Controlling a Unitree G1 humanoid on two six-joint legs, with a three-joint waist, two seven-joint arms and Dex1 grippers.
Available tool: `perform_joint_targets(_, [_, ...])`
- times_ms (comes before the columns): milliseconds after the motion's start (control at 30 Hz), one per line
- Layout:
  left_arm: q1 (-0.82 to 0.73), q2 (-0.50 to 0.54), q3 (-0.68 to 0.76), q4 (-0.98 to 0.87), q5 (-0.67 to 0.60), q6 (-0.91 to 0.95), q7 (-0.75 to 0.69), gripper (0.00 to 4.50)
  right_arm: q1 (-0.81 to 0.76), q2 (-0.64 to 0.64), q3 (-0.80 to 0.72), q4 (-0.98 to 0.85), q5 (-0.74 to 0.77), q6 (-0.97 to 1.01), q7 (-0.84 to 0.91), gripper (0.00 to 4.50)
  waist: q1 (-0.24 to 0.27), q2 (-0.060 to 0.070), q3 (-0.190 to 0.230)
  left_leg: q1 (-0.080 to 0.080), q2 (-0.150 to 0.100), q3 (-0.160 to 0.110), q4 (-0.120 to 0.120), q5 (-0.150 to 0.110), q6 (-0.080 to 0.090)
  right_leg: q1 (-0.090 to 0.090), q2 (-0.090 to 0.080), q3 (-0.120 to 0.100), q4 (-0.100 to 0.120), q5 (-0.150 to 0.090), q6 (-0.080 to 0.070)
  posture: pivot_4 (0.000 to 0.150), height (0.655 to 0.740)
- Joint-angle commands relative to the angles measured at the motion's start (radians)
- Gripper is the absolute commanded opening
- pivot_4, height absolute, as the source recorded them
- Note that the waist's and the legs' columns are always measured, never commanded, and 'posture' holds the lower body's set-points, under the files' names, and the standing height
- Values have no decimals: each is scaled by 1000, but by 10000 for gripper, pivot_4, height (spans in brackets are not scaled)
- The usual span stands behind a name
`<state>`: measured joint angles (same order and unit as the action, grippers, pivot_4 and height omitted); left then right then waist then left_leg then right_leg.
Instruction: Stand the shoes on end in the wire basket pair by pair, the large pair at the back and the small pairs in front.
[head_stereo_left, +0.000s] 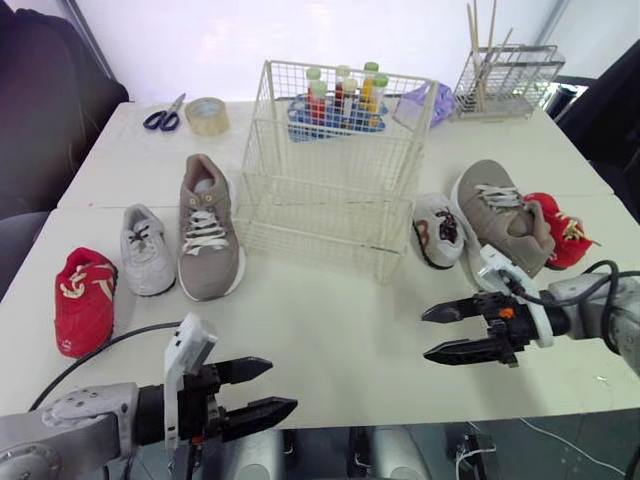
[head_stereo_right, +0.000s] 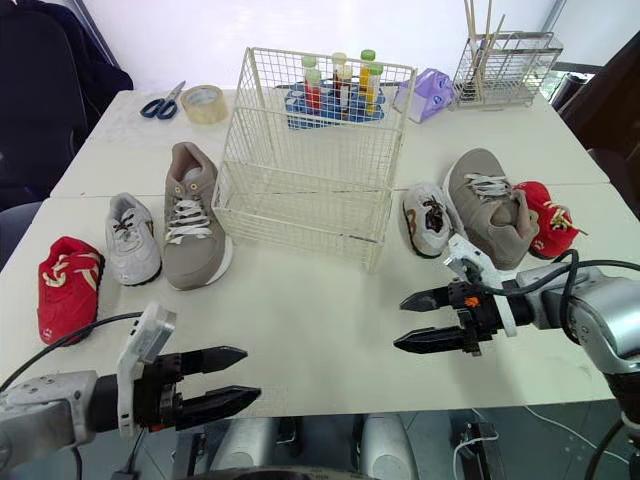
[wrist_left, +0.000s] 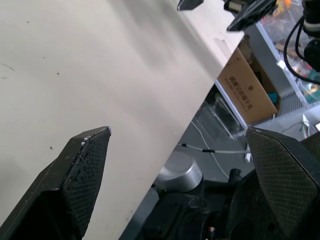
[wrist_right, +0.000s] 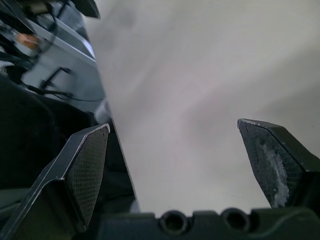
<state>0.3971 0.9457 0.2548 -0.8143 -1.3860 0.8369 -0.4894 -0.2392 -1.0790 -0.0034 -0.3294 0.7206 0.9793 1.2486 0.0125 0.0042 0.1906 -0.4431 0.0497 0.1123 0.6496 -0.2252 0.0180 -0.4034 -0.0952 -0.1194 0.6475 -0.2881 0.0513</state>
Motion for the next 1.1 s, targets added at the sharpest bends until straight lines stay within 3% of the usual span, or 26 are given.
perform_joint_targets(33, [-5, -3, 16, -8, -10, -6, -1, 45000, 4, -4, 10, -20, -35, -48, -10, 44651, 0, 0, 0, 0, 0, 0, 0, 0, 0, 0, 0, 0, 0, 0, 0, 1500, 7400])
perform_joint_targets(533, [-30, -7, 27, 16, -11, -4, 0, 45000, -41, 18, 18, 30, 20, -35, 40, 44651, 0, 0, 0, 0, 0, 0, 0, 0, 0, 3, 1, 0, 0, 1, 1, 1500, 7400])
perform_joint_targets(833, [-58, 29, 66, 81, 67, 7, -80, 45000, -66, -59, 7, 25, -37, -54, 38, 44651, 1, 0, 0, 0, 0, 0, 0, 0, 0, 3, 1, 0, 0, 1, 1, 1500, 7400])
perform_joint_targets(967, [-126, 107, 171, 173, 100, 12, -173, 45000, -287, -149, -58, 64, 8, 15, 63, 44651, -4, 3, 2, 0, 0, 1, 1, 0, 0, -2, 1, 0, 2, 1, 1, 1500, 7400])
perform_joint_targets(1100, [-208, 202, 260, 239, 112, 42, -289, 45000, -599, -152, 10, 131, 2, 51, 102, 44651, -8, 4, 2, 0, 1, 1, 0, 1, -3, -6, 4, 3, 2, 1, -3, 1500, 7400])
